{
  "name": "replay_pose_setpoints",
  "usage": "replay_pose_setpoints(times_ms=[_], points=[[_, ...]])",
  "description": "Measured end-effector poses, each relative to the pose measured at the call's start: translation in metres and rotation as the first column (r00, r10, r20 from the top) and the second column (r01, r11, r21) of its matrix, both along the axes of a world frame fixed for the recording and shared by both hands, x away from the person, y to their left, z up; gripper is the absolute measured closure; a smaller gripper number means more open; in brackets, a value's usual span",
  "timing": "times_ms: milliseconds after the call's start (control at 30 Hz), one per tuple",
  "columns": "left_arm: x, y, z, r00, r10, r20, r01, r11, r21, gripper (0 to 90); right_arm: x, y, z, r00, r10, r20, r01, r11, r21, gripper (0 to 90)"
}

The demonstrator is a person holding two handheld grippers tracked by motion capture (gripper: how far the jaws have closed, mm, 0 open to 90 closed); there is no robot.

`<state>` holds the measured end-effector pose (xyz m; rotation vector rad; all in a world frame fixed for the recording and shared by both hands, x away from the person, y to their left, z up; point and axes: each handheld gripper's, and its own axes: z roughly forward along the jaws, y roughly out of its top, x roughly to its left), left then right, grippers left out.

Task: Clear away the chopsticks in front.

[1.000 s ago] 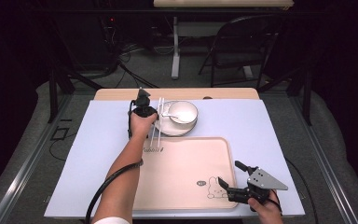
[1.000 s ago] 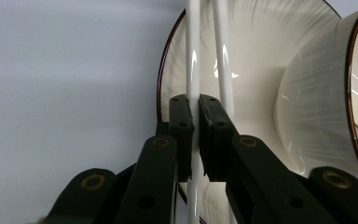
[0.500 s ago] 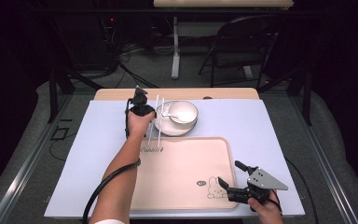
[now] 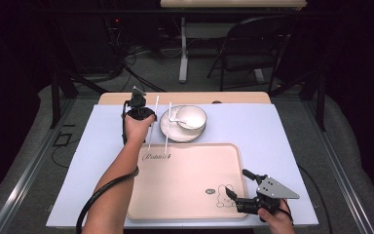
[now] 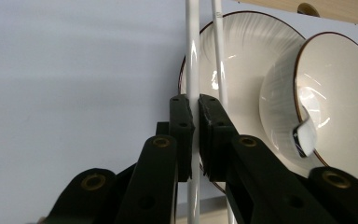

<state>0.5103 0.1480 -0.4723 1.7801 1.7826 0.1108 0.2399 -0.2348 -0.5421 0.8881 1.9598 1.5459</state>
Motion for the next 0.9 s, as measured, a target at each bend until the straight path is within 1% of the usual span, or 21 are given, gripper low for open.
replay_pose_setpoints(times_ms=[33, 67, 100, 167, 200, 233, 267, 300, 333, 433, 533, 567, 600, 667, 700, 767, 800, 900], points=[[0.000, 0.000, 0.000, 1.0000, 0.000, 0.000, 0.000, 1.0000, 0.000, 84.7, 0.000, 0.000, 0.000, 1.0000, 0.003, 0.003, -0.003, 1.000, -0.003, 14.3], [-0.006, 0.000, 0.005, 1.0000, -0.006, 0.001, 0.006, 1.0000, 0.002, 84.7, -0.001, 0.000, 0.000, 1.0000, 0.003, 0.006, -0.003, 1.000, -0.003, 14.3], [-0.008, 0.000, 0.006, 1.0000, -0.006, 0.004, 0.006, 1.0000, -0.001, 84.8, -0.002, 0.000, 0.001, 1.0000, 0.002, -0.002, -0.002, 1.000, 0.006, 14.3], [-0.015, 0.000, 0.010, 0.9999, -0.014, 0.008, 0.014, 0.9999, 0.000, 84.7, -0.002, 0.000, 0.001, 1.0000, 0.005, -0.001, -0.005, 1.000, 0.008, 14.3], [-0.015, 0.000, 0.010, 0.9999, -0.014, 0.008, 0.014, 0.9999, 0.000, 84.8, -0.002, 0.000, 0.001, 1.0000, 0.005, -0.001, -0.005, 1.000, 0.008, 14.3], [-0.021, 0.000, 0.014, 0.9996, -0.026, 0.011, 0.026, 0.9997, 0.003, 84.8, -0.002, 0.000, 0.001, 1.0000, 0.007, -0.004, -0.007, 1.000, 0.010, 14.3], [-0.023, 0.000, 0.015, 0.9995, -0.028, 0.015, 0.028, 0.9996, 0.004, 84.8, -0.002, 0.000, 0.001, 1.0000, 0.007, 0.001, -0.007, 1.000, 0.008, 14.3], [-0.023, 0.000, 0.015, 0.9995, -0.028, 0.015, 0.028, 0.9996, 0.004, 84.8, -0.002, 0.000, 0.002, 1.0000, 0.008, 0.002, -0.008, 1.000, 0.008, 14.3], [-0.027, 0.002, 0.018, 0.9993, -0.032, 0.019, 0.032, 0.9994, 0.008, 84.8, -0.002, 0.000, 0.002, 1.0000, 0.008, 0.003, -0.008, 1.000, 0.008, 14.3], [-0.031, 0.003, 0.020, 0.9991, -0.037, 0.020, 0.037, 0.9993, 0.009, 84.8, -0.002, 0.000, 0.002, 1.0000, 0.005, 0.004, -0.005, 1.000, 0.006, 14.3], [-0.038, 0.007, 0.024, 0.9988, -0.043, 0.021, 0.043, 0.9991, 0.005, 84.8, -0.002, -0.001, 0.002, 1.0000, 0.000, 0.003, 0.000, 1.000, 0.005, 14.3], [-0.038, 0.007, 0.024, 0.9988, -0.043, 0.021, 0.043, 0.9991, 0.005, 84.8, -0.002, -0.001, 0.002, 1.0000, 0.000, 0.003, 0.000, 1.000, 0.005, 14.3], [-0.042, 0.012, 0.025, 0.9988, -0.044, 0.020, 0.044, 0.9990, -0.001, 84.8, -0.002, -0.001, 0.002, 1.0000, -0.001, 0.004, 0.001, 1.000, 0.004, 14.3], [-0.046, 0.016, 0.026, 0.9990, -0.041, 0.017, 0.041, 0.9991, -0.007, 84.8, -0.002, -0.001, 0.002, 1.0000, -0.002, 0.005, 0.002, 1.000, 0.002, 14.3], [-0.046, 0.016, 0.026, 0.9990, -0.041, 0.017, 0.041, 0.9991, -0.007, 84.8, -0.002, -0.001, 0.002, 1.0000, -0.002, 0.005, 0.002, 1.000, 0.002, 14.3], [-0.053, 0.021, 0.027, 0.9992, -0.035, 0.020, 0.035, 0.9993, -0.009, 84.8, -0.002, -0.001, 0.001, 1.0000, -0.005, 0.003, 0.005, 1.000, 0.000, 14.3], [-0.055, 0.022, 0.028, 0.9990, -0.039, 0.020, 0.039, 0.9992, -0.004, 84.8, -0.001, -0.001, 0.001, 1.0000, -0.007, 0.003, 0.007, 1.000, -0.001, 14.3], [-0.064, 0.026, 0.029, 0.9988, -0.042, 0.025, 0.042, 0.9991, -0.007, 84.8, -0.001, -0.002, 0.001, 0.9999, -0.011, 0.002, 0.011, 1.000, 0.001, 14.3]])
